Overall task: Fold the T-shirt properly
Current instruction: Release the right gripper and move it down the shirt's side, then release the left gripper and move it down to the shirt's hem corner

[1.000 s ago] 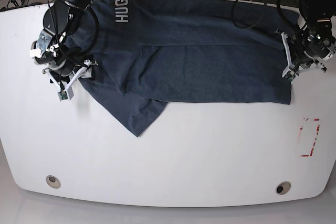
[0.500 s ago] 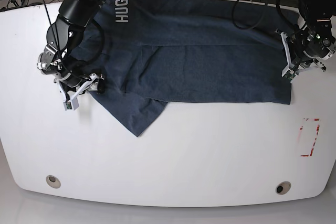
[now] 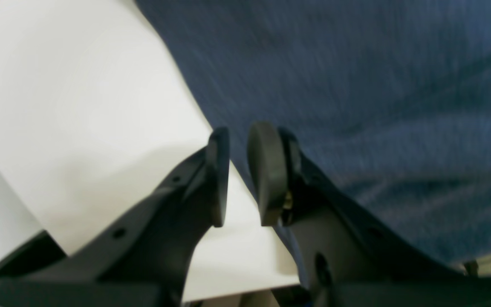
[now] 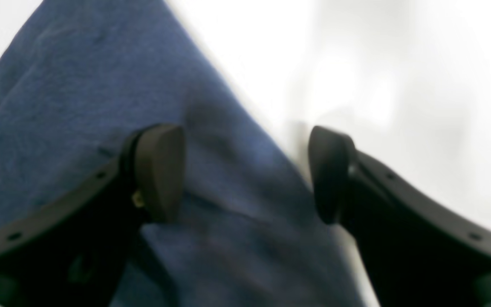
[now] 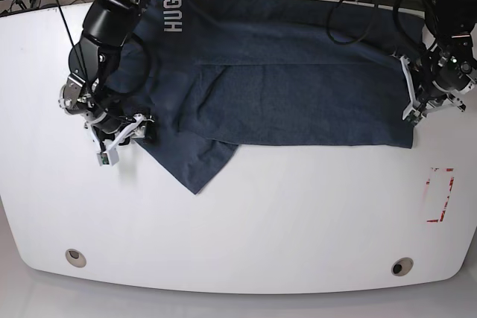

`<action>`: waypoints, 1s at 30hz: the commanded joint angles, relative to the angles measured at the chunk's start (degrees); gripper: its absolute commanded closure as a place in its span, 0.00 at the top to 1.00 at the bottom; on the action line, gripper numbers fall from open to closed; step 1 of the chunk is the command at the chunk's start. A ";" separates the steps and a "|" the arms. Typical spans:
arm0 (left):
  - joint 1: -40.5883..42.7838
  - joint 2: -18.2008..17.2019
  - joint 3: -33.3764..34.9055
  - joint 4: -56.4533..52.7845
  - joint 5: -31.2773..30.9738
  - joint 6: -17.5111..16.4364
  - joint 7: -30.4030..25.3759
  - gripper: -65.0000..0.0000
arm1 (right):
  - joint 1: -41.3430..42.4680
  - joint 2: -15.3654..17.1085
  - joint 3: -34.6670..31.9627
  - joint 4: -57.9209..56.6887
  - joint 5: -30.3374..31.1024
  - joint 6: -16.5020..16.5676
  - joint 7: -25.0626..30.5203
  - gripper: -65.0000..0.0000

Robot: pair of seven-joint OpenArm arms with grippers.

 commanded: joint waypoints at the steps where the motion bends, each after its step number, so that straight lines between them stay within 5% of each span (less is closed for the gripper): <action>1: -1.35 -1.04 -0.57 0.74 0.18 0.10 -0.35 0.16 | 0.88 0.07 -2.83 0.31 -0.14 0.06 0.31 0.66; 8: -3.90 -0.95 -1.09 0.74 0.27 0.10 -0.35 0.16 | 0.96 -0.02 -6.00 0.31 -0.05 0.06 1.28 0.64; 13: -5.75 -0.95 -3.73 -0.93 1.41 0.10 0.18 0.19 | 0.96 -0.02 -6.26 0.31 -0.05 0.06 2.07 0.46; 15: -7.85 -0.95 -4.70 -2.77 2.38 0.10 0.97 0.31 | 0.96 -0.02 -6.35 0.31 -0.05 0.06 2.51 0.32; 20: -10.32 -0.86 -8.48 -5.67 4.84 0.10 1.14 0.58 | 0.96 0.33 -6.35 0.22 -0.05 0.06 2.68 0.15; 30: -18.05 0.90 -16.21 -16.58 5.10 0.10 0.97 0.66 | 0.96 1.65 -6.35 0.22 -0.05 0.06 2.77 0.11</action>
